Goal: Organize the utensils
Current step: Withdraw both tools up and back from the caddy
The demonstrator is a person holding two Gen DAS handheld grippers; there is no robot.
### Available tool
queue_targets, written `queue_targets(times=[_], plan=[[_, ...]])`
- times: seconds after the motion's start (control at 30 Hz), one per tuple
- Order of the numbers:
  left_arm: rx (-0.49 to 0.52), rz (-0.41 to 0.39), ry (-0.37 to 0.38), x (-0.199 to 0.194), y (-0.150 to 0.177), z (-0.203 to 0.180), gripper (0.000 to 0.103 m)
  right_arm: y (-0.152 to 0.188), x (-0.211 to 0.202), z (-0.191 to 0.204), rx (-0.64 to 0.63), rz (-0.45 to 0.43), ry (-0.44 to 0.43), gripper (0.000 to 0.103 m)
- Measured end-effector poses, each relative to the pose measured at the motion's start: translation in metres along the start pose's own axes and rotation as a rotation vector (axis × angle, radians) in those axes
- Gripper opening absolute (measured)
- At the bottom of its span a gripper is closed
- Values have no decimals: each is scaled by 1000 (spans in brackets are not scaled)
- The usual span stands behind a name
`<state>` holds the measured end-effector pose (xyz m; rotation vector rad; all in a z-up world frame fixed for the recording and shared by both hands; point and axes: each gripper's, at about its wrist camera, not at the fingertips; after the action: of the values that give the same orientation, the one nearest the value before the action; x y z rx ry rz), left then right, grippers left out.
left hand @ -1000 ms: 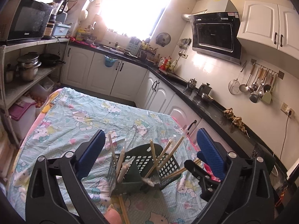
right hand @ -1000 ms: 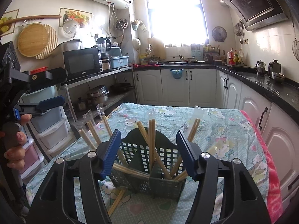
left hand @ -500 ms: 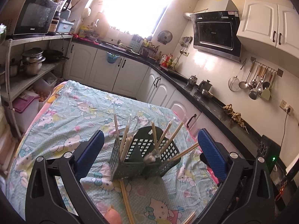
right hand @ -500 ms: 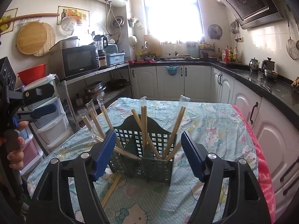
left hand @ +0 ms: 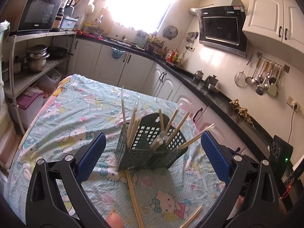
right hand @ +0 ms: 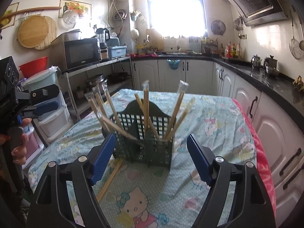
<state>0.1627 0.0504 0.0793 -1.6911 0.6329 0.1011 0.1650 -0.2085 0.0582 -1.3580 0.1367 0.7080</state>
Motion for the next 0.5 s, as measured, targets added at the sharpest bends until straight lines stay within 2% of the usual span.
queue_targets(times=[0.5], plan=[[22,100,-13,14,34,-4,92,46,-9,-9,20,148,55,75]])
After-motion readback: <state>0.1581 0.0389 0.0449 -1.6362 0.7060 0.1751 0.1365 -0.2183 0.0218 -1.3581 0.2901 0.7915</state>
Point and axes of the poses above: each gripper's, at about its wrist camera, not at the fingertips, and x roughly the way its jaws point, z to its left, y to its underside, and after that the axes turned 11 degrees about x, right-handed
